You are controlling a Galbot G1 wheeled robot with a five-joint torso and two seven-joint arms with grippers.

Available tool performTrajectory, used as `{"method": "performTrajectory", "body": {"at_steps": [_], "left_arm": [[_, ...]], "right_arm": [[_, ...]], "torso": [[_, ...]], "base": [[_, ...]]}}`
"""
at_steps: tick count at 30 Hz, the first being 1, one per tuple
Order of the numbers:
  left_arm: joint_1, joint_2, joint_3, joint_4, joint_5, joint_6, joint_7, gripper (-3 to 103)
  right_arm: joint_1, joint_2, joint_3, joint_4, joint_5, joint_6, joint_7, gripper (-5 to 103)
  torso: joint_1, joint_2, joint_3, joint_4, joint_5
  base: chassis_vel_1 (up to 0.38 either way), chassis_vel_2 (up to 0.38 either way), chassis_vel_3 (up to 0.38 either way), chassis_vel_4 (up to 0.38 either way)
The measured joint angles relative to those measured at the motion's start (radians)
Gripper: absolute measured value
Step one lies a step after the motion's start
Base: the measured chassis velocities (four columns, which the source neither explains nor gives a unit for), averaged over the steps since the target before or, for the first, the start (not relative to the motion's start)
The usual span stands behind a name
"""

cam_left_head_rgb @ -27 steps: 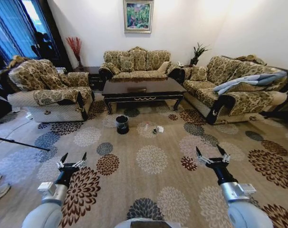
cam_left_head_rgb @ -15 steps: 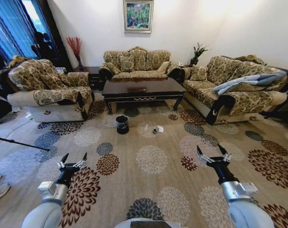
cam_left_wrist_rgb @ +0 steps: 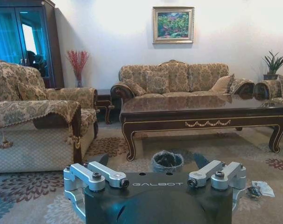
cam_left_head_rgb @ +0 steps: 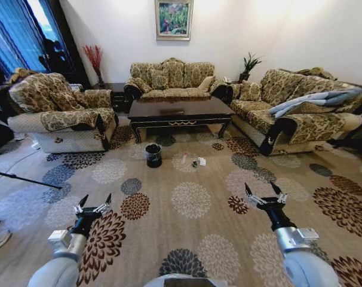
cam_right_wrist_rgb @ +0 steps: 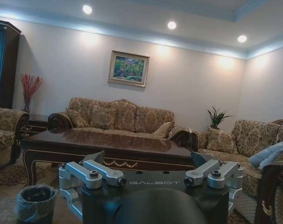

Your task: Move to the front of the table and pick up the trash from the floor, then place it into the trash bin.

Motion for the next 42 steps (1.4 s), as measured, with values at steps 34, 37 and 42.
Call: {"method": "performTrajectory", "body": {"at_steps": [34, 37, 42], "left_arm": [[-0.031, -0.032, 0.011, 0.019, 0.006, 0.019, -0.006, 100], [-0.033, -0.036, 0.02, 0.019, 0.02, 0.022, -0.006, 100], [-0.032, -0.032, 0.031, -0.002, 0.042, 0.023, -0.003, 100]], "right_arm": [[0.011, -0.013, -0.02, -0.051, -0.021, 0.04, -0.018, 100], [0.012, -0.02, -0.026, -0.058, -0.022, 0.039, -0.016, 100], [0.003, -0.053, -0.048, -0.078, 0.003, 0.008, -0.006, 100]], "torso": [[-0.077, -0.175, -0.098, 0.0003, -0.0001], [-0.083, -0.188, -0.105, 0.0003, -0.0001], [-0.093, -0.211, -0.117, 0.0003, 0.0002]], "base": [[0.0, 0.0, 0.0, 0.0], [0.0, 0.0, 0.0, 0.0], [0.0, 0.0, 0.0, 0.0]]}}
